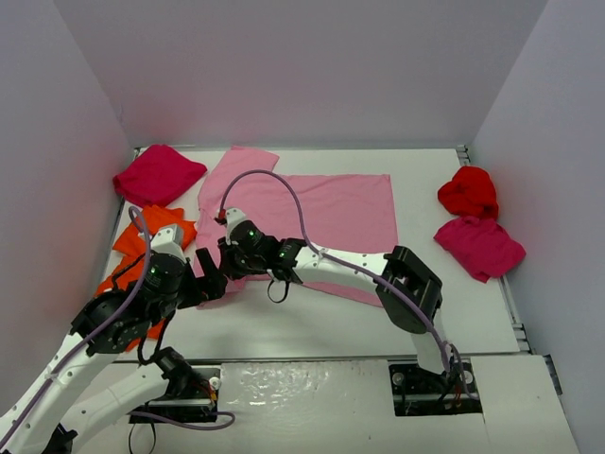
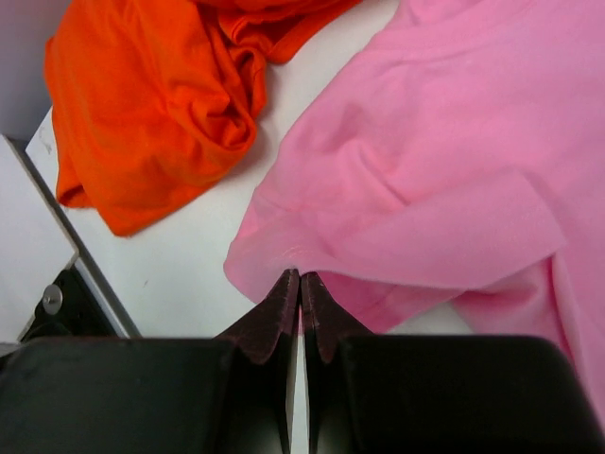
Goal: Fold and stack the t-shirts
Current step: Fold the tshirt
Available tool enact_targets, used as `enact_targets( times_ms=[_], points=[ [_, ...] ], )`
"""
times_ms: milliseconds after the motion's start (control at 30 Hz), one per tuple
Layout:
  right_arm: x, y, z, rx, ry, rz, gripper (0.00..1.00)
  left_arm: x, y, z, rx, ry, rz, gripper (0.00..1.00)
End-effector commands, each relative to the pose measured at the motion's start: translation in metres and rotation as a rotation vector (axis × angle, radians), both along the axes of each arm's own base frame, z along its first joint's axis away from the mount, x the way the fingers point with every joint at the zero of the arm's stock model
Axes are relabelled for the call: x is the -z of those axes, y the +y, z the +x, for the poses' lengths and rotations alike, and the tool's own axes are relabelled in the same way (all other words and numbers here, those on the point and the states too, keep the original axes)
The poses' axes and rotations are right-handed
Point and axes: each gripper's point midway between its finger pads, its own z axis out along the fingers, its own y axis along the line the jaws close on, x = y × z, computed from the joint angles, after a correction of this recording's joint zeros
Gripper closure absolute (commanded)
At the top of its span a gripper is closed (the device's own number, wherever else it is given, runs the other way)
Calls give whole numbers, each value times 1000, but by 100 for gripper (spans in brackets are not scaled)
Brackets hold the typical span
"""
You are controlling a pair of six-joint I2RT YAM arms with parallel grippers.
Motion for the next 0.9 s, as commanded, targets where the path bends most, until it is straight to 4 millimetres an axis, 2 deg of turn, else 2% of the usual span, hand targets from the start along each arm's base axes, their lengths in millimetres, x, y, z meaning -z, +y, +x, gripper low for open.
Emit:
enact_targets(
  times_ms=[0,233,367,600,867],
  points=[
    [-18,23,32,-13,-71,49,100,-8,-6,3,-9,-32,-59,15],
    [-27,46,79,-14,-120,97,100,-3,-6,0,1,-19,-56,15],
    [-29,50,102,-1,-139,113,100,3,-8,0,10,-3,-49,15],
    [-43,50,131,20,-196,134,100,8,-13,2,22,4,-50,15],
    [-54,59,147,14,-247,211,98,16,-28,6,52,27,-84,16]
  ],
)
